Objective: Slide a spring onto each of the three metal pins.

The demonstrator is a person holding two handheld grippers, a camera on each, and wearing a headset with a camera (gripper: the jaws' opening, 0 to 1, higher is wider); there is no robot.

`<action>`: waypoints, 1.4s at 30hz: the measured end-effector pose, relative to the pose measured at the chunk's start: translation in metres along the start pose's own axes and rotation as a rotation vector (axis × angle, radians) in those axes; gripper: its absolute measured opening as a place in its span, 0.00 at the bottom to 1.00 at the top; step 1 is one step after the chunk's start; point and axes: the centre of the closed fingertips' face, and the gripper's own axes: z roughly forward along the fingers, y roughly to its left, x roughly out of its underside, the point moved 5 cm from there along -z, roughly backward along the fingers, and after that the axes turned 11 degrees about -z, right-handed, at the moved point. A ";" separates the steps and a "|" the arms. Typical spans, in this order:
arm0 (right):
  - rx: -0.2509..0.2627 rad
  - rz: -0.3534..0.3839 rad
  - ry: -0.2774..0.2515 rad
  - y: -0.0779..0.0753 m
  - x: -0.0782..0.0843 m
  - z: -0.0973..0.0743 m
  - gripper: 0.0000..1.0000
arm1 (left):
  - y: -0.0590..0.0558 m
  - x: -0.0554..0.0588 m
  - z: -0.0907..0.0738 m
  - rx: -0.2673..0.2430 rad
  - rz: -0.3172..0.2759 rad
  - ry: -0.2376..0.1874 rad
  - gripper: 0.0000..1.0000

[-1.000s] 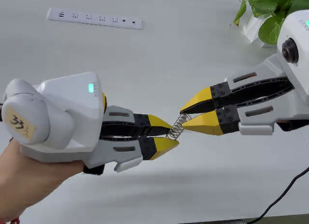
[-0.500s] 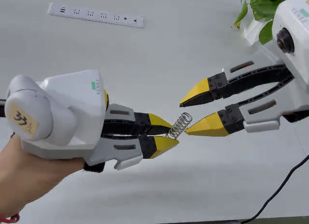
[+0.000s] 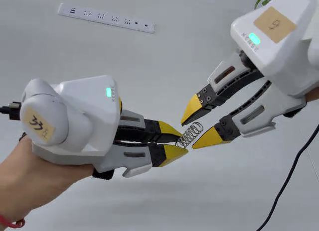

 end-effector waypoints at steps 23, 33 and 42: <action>-0.036 -0.025 0.058 -0.003 0.004 0.003 0.08 | 0.005 -0.003 0.000 0.002 -0.005 -0.019 0.07; -0.043 -0.019 0.050 -0.003 0.002 0.004 0.07 | 0.004 -0.002 -0.001 0.010 -0.015 -0.026 0.07; -0.038 -0.020 0.052 -0.003 0.002 0.006 0.07 | 0.004 -0.001 -0.001 0.006 -0.015 -0.024 0.07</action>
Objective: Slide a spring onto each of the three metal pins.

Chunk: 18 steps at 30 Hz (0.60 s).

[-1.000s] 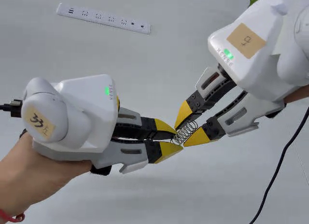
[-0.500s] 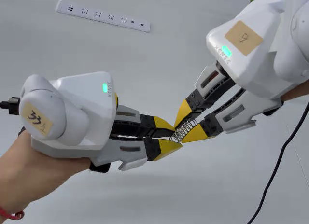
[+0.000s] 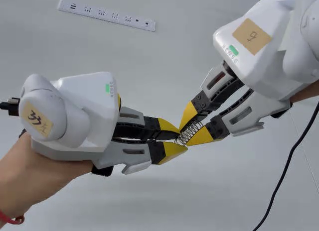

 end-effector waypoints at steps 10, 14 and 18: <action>0.014 0.025 -0.015 0.001 0.001 0.001 0.07 | 0.000 0.002 -0.001 0.000 -0.012 0.002 0.08; 0.023 0.036 -0.015 0.001 0.003 0.000 0.07 | 0.000 0.003 -0.002 -0.005 -0.014 0.007 0.11; 0.035 0.050 -0.021 0.002 0.003 -0.001 0.07 | 0.001 0.004 -0.005 -0.021 -0.013 0.010 0.14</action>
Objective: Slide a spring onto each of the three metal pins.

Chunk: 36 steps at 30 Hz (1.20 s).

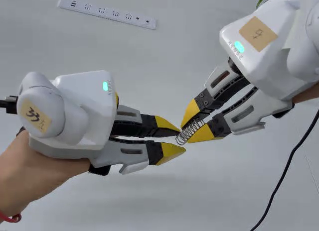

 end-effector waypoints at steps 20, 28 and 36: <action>0.153 0.203 0.040 -0.005 0.055 -0.018 0.07 | 0.024 0.021 -0.045 -0.155 -0.008 0.023 0.31; 0.203 0.285 0.083 -0.012 0.083 -0.021 0.07 | 0.040 0.034 -0.070 -0.231 -0.025 0.037 0.39; 0.211 0.328 0.103 -0.017 0.101 -0.012 0.07 | 0.054 0.043 -0.086 -0.278 -0.031 0.054 0.50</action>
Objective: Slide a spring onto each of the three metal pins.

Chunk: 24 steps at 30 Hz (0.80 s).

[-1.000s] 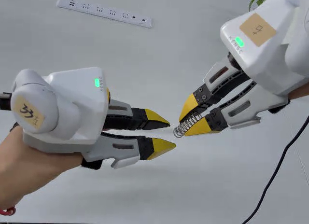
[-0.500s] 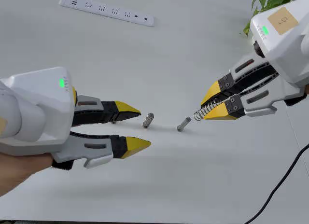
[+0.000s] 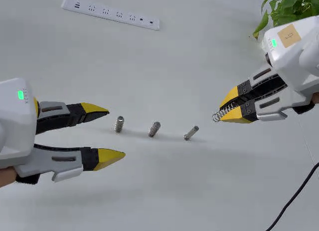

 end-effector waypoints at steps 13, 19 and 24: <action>0.008 0.043 0.016 -0.009 0.010 0.029 0.07 | 0.009 0.013 0.002 0.016 -0.013 0.002 0.83; 0.014 0.064 0.024 -0.013 0.016 0.041 0.07 | 0.011 0.017 0.003 0.022 -0.014 0.004 0.89; 0.010 0.079 0.030 -0.011 0.017 0.047 0.07 | 0.013 0.019 0.002 0.023 -0.021 0.002 0.93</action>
